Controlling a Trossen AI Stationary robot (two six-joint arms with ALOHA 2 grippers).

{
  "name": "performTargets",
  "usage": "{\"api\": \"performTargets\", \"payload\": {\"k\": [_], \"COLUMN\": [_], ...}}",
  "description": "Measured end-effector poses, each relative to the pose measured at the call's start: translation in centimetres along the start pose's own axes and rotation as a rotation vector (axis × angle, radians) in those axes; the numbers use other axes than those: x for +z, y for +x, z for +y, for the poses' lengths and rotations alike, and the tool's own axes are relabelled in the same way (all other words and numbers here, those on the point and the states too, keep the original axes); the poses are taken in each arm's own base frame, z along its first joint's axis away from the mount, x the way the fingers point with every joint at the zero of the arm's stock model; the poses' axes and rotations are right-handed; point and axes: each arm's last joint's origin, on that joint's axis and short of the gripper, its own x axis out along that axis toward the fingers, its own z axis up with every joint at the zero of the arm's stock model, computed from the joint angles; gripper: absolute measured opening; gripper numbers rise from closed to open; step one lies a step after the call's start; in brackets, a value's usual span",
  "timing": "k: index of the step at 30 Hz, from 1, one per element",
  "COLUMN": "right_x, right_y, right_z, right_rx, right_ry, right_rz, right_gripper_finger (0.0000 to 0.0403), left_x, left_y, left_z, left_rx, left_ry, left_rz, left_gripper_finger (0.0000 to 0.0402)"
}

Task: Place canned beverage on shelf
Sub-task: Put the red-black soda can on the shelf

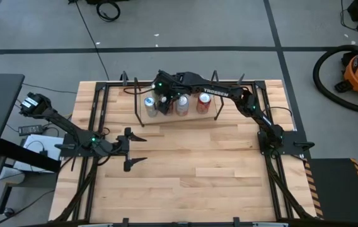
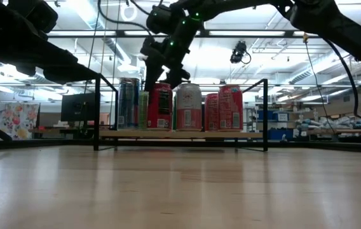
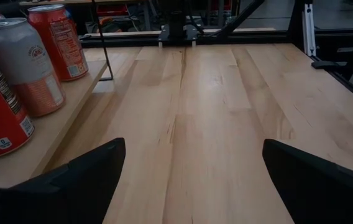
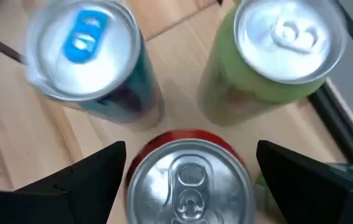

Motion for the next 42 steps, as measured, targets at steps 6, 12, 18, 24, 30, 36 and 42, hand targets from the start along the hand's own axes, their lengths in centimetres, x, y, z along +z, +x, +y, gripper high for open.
{"api": "performTargets", "payload": {"k": [6, 12, 18, 24, 30, 36, 42], "right_x": [0.2, -0.6, -0.6, -0.7, -0.7, -0.8, -1.0], "right_y": [-0.9, -0.4, 0.2, 0.2, 0.2, 0.2, 0.1], "right_z": [-0.3, -0.4, -0.4, -0.5, -0.3, 0.2, 1.2], "right_rx": [0.069, 0.122, 0.094, 0.061, 0.039, -0.017, -0.011], "right_ry": [-0.146, -0.352, -0.380, -0.303, -0.168, -0.006, 0.020], "right_rz": [0.021, 0.076, 0.065, 0.081, 0.083, 0.079, 0.079], "right_gripper_finger": [0.0372, 0.0372, 0.0362, 0.0330, 0.0329, 0.0332, 0.0334], "left_x": [0.0, 0.0, 0.0, -0.1, -0.1, 0.0, -0.1], "left_y": [0.0, 0.0, 0.0, 0.0, 0.0, 0.0, 0.0], "left_z": [0.0, 0.0, 0.0, 0.0, 0.0, 0.0, 0.0], "left_rx": [0.000, 0.000, 0.000, 0.000, 0.000, 0.000, 0.000], "left_ry": [0.010, 0.012, 0.013, 0.013, 0.013, 0.013, 0.012], "left_rz": [0.003, 0.003, 0.004, 0.005, 0.005, 0.005, 0.005], "left_gripper_finger": [0.0391, 0.0391, 0.0391, 0.0391, 0.0391, 0.0391, 0.0391]}}
